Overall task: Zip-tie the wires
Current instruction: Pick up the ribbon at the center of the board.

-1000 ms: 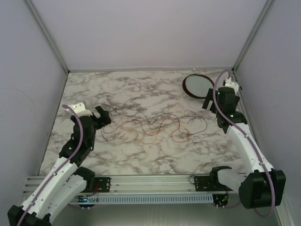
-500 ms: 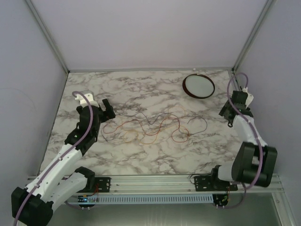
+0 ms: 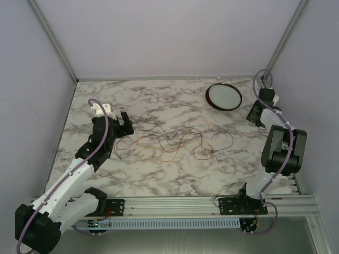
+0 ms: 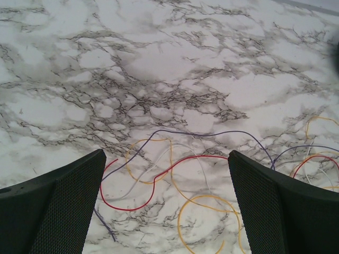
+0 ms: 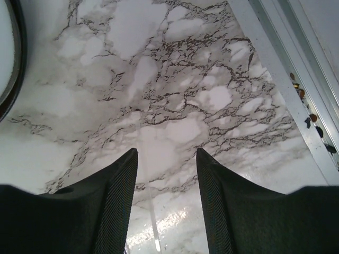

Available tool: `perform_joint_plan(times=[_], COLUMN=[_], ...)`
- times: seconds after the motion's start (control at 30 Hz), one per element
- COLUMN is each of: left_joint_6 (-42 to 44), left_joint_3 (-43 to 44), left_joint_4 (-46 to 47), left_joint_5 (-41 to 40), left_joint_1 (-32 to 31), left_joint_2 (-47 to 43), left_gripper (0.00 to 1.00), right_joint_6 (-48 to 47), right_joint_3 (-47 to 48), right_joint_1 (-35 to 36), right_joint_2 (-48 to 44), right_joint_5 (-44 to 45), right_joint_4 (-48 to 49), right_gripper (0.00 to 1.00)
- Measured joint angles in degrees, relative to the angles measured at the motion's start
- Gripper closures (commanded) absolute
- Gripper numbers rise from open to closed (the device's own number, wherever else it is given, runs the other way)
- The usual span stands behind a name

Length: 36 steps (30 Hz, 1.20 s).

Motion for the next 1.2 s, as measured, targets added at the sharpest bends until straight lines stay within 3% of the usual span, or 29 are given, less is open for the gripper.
perform_joint_plan(times=[0.37,0.83,1.2], left_joint_6=[0.83,1.09,1.27], left_joint_3=[-0.04,-0.04,-0.04], left_joint_4=[-0.02,-0.02,-0.02], left_joint_5=[0.57,0.55,0.55], left_joint_1=[0.00,0.00,0.00], left_joint_2=[1.77,2.89,3.30], left_gripper=[0.00,0.00,0.00], right_joint_6=[-2.40,-3.32,-3.80], right_joint_3=[4.70,7.37,7.56], right_joint_1=[0.94,2.01,2.25], right_joint_2=[8.52,11.82,13.31], right_joint_5=[0.04,0.24,0.00], right_joint_4=[-1.38,-1.88,-2.05], right_gripper=[0.56,0.57,0.67])
